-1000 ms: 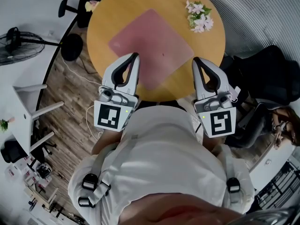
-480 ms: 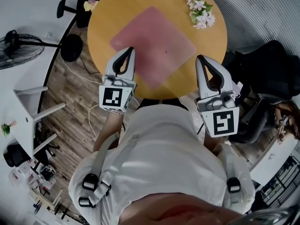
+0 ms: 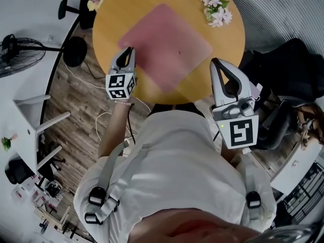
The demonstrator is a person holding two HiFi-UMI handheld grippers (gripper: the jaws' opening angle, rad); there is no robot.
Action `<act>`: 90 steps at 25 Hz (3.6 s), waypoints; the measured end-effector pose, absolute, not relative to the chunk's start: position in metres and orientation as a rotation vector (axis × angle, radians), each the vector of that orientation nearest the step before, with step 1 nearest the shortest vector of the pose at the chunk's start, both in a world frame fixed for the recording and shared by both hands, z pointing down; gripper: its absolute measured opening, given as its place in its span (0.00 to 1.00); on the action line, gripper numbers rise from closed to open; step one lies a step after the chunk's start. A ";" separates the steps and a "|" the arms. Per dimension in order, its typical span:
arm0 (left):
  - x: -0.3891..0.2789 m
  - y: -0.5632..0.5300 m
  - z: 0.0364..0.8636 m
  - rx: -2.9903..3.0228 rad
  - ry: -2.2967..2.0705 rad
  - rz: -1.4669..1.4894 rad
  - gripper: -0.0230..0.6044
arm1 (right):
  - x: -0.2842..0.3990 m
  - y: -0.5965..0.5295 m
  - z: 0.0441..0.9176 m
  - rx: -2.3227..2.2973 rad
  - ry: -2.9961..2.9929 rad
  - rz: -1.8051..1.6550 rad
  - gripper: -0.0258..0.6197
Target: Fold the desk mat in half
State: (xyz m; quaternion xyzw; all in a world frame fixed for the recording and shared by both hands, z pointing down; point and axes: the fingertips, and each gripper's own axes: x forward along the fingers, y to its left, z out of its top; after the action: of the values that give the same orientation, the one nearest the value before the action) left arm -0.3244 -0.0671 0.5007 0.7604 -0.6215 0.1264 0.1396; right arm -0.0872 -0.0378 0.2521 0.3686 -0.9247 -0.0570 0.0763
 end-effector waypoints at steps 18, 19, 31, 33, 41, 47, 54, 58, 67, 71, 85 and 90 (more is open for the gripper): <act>-0.447 -0.111 0.678 1.934 -1.707 0.610 0.27 | -0.117 -0.034 0.274 1.056 -2.715 -0.149 0.05; -0.450 -0.113 0.686 1.921 -1.696 0.617 0.28 | -0.118 -0.035 0.276 1.056 -2.711 -0.144 0.05; -0.486 -0.134 0.781 1.782 -1.583 0.632 0.38 | -0.133 -0.054 0.297 1.043 -2.664 -0.098 0.05; -0.489 -0.135 0.789 1.765 -1.579 0.633 0.39 | -0.135 -0.057 0.302 1.039 -2.654 -0.088 0.05; -0.490 -0.137 0.793 1.783 -1.592 0.609 0.38 | -0.136 -0.068 0.311 1.046 -2.638 -0.061 0.05; -0.479 -0.136 0.795 1.806 -1.556 0.615 0.27 | -0.134 -0.067 0.314 1.047 -2.643 -0.054 0.05; -0.470 -0.136 0.791 1.803 -1.516 0.587 0.12 | -0.126 -0.066 0.309 1.063 -2.641 -0.063 0.05; -0.465 -0.137 0.782 1.816 -1.506 0.572 0.11 | -0.121 -0.066 0.305 1.070 -2.642 -0.073 0.05; -0.428 -0.137 0.756 1.880 -1.469 0.504 0.10 | -0.108 -0.060 0.297 1.083 -2.662 -0.092 0.05; -0.406 -0.134 0.743 1.909 -1.457 0.501 0.10 | -0.099 -0.055 0.292 1.092 -2.667 -0.103 0.05; -0.344 -0.132 0.725 1.969 -1.398 0.483 0.10 | -0.065 -0.040 0.277 1.143 -2.683 -0.131 0.05; -0.326 -0.131 0.720 1.974 -1.395 0.500 0.10 | -0.055 -0.035 0.271 1.165 -2.687 -0.135 0.05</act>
State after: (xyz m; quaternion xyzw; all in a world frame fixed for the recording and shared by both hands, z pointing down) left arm -0.3262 -0.1307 0.7197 0.7548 -0.5335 0.1911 0.3302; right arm -0.0547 -0.0351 0.2707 0.3951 -0.9115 -0.0457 0.1048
